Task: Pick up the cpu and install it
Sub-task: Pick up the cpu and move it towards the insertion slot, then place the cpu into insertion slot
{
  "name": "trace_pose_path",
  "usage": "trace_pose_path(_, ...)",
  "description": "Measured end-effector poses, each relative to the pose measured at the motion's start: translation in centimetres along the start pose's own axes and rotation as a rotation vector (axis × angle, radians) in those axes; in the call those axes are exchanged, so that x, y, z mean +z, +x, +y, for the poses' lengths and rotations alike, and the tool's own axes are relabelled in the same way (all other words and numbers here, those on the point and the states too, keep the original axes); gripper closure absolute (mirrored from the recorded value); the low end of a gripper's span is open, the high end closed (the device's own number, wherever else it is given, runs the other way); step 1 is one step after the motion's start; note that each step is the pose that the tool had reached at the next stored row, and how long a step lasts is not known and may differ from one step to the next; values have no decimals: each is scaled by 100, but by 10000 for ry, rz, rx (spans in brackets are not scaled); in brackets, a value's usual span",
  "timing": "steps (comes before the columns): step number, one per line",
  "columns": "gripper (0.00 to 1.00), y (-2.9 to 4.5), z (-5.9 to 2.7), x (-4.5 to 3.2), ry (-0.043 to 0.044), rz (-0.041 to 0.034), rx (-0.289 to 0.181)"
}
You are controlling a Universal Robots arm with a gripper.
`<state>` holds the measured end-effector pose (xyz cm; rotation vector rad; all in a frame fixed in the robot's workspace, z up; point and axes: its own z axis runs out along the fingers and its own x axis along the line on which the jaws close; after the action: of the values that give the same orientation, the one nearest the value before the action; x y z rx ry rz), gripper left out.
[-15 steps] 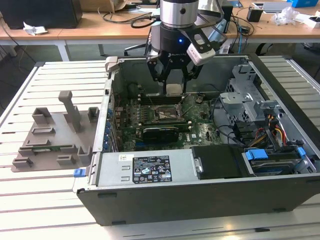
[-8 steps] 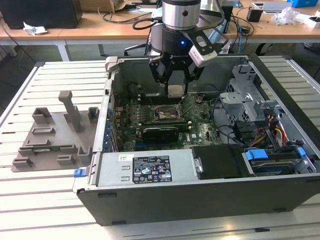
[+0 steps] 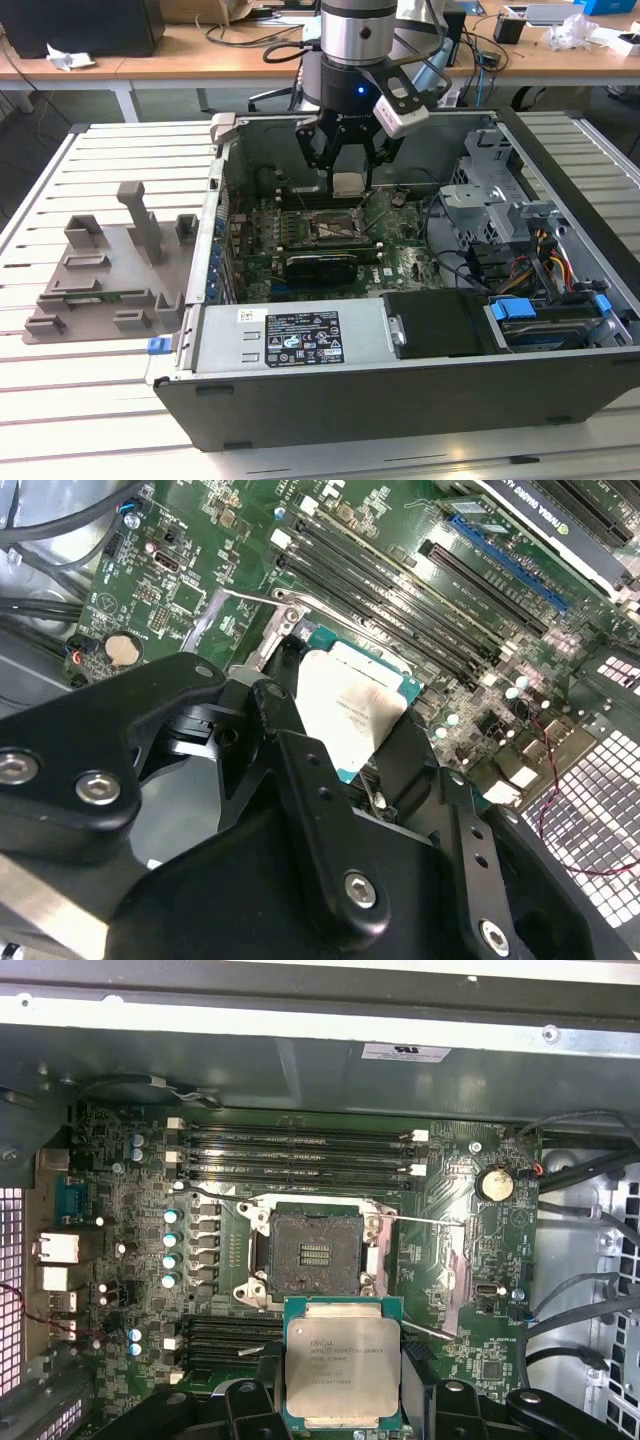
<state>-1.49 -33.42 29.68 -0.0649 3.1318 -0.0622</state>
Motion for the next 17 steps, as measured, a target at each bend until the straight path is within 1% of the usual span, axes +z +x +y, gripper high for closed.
trace_pose_path(15,45,0,1,2,-9,-2,1)
trace_pose_path(16,45,0,0,2,-9,-2,19)
trace_pose_path(17,45,0,0,1,-7,5,154)
